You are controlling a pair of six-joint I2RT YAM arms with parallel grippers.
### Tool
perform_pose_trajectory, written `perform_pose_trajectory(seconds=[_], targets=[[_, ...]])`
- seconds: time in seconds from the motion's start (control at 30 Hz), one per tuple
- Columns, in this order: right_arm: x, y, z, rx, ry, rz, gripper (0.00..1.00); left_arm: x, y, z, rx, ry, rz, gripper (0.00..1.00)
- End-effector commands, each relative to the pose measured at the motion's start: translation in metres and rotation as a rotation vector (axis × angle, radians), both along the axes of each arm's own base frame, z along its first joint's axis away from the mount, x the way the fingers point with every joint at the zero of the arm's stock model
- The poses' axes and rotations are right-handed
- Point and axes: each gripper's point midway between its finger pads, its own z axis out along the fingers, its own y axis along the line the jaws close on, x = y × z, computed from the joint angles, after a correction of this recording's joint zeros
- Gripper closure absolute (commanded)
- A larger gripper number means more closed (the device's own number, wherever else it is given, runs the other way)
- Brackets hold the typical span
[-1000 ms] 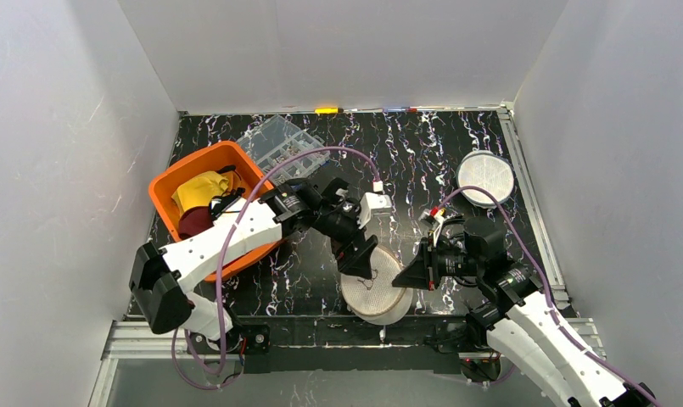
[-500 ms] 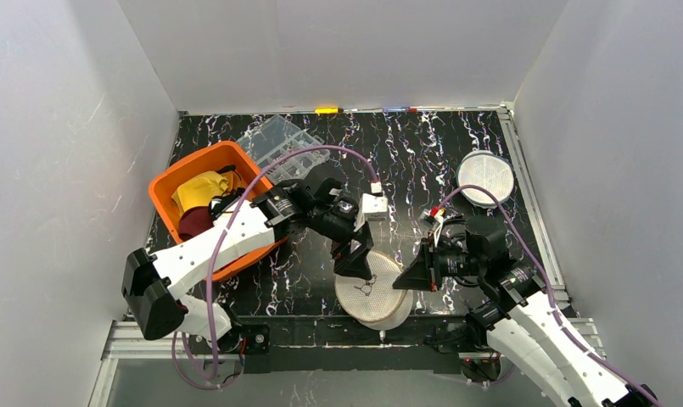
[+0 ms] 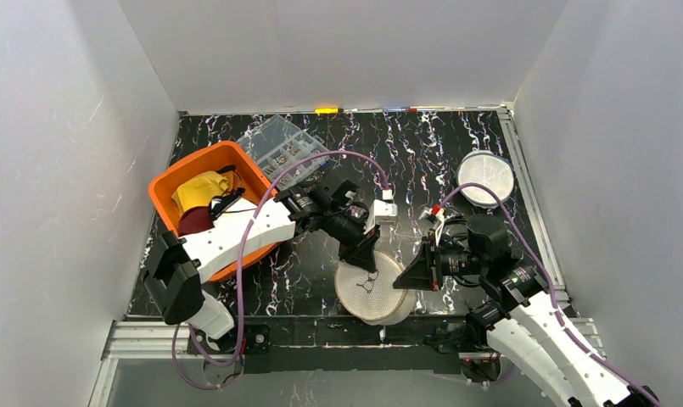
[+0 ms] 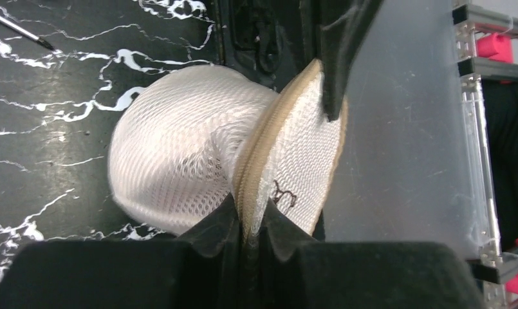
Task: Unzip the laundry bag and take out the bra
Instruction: Adjust the laundry bag at the center of the board.
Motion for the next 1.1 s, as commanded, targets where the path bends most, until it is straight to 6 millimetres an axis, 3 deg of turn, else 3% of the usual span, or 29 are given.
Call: perform_pose_trajectory(seconds=[0.0, 0.07, 0.17, 0.23, 0.27, 0.43, 0.63, 0.73, 0.9, 1.07], targets=[[0.0, 0.003, 0.029, 0.059, -0.091, 0.029, 0.99, -0.013, 0.001, 0.017, -0.054, 0.032, -0.022, 1.0], [0.004, 0.003, 0.033, 0.051, -0.095, 0.003, 0.95, -0.012, 0.003, 0.02, -0.061, 0.023, 0.011, 1.0], [0.017, 0.004, 0.046, 0.042, -0.115, -0.063, 0.3, -0.004, 0.003, 0.032, -0.089, 0.005, 0.123, 1.0], [0.036, 0.001, 0.052, 0.007, -0.143, -0.172, 0.07, 0.006, 0.002, 0.041, -0.119, -0.017, 0.216, 1.0], [0.044, -0.001, 0.056, -0.005, -0.156, -0.221, 0.02, 0.01, 0.002, 0.048, -0.141, -0.01, 0.275, 1.0], [0.083, -0.015, 0.081, 0.003, -0.178, -0.498, 0.01, 0.042, 0.01, 0.079, -0.292, -0.002, 0.625, 1.0], [0.101, -0.028, 0.089, 0.114, -0.133, -0.697, 0.01, 0.085, 0.05, 0.095, -0.433, 0.183, 1.152, 1.0], [0.103, -0.03, 0.08, 0.153, -0.112, -0.729, 0.01, 0.094, 0.069, 0.096, -0.563, 0.356, 1.331, 1.0], [0.09, -0.015, 0.055, 0.236, -0.061, -0.625, 0.01, 0.105, 0.085, 0.089, -0.652, 0.546, 1.501, 1.0], [0.084, -0.009, 0.034, 0.206, -0.014, -0.578, 0.01, 0.119, 0.116, 0.061, -0.725, 0.642, 1.718, 1.0]])
